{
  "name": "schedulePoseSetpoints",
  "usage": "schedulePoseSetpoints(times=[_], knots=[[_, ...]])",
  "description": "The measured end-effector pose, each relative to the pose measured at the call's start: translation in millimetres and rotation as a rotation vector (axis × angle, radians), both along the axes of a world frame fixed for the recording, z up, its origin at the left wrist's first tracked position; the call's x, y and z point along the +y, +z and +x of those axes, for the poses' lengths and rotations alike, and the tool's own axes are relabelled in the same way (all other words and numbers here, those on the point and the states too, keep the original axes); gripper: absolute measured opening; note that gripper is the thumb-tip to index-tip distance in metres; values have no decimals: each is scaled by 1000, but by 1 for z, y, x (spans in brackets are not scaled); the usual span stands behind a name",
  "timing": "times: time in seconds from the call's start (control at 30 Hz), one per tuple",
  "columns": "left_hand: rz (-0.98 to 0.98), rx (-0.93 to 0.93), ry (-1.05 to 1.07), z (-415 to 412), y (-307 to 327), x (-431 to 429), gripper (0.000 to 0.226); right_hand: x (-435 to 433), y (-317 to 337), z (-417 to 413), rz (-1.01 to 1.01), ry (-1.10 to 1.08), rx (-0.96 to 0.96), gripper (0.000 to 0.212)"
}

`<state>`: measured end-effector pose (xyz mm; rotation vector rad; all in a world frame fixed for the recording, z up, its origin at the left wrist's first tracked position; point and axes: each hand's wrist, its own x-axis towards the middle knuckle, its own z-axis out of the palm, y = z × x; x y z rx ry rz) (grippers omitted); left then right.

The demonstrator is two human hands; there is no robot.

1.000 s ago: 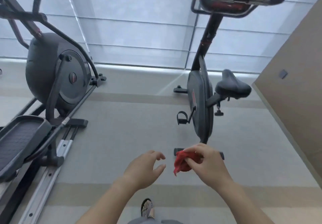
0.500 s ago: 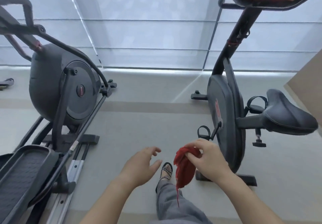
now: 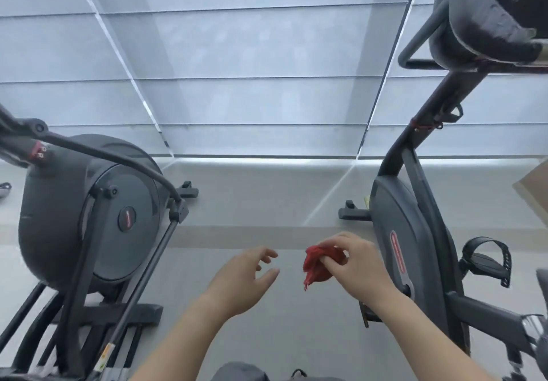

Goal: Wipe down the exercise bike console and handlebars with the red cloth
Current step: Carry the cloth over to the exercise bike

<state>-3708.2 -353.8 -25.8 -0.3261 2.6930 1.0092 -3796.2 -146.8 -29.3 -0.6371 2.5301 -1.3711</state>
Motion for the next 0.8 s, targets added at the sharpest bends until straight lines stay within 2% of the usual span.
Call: schedulePoseSetpoints(times=[0.13, 0.3, 0.57, 0.8], knots=[[17, 46, -81, -73, 2, -20, 30, -17, 2, -57, 64, -100, 62, 34], [19, 104, -264, -180, 6, -42, 33, -36, 5, -118, 52, -249, 79, 25], [-43, 242, -618, -339, 52, -58, 33, -54, 36, -202, 9, -593, 162, 28], [-32, 332, -870, -416, 77, -41, 31, -53, 60, -233, -13, -826, 243, 23]])
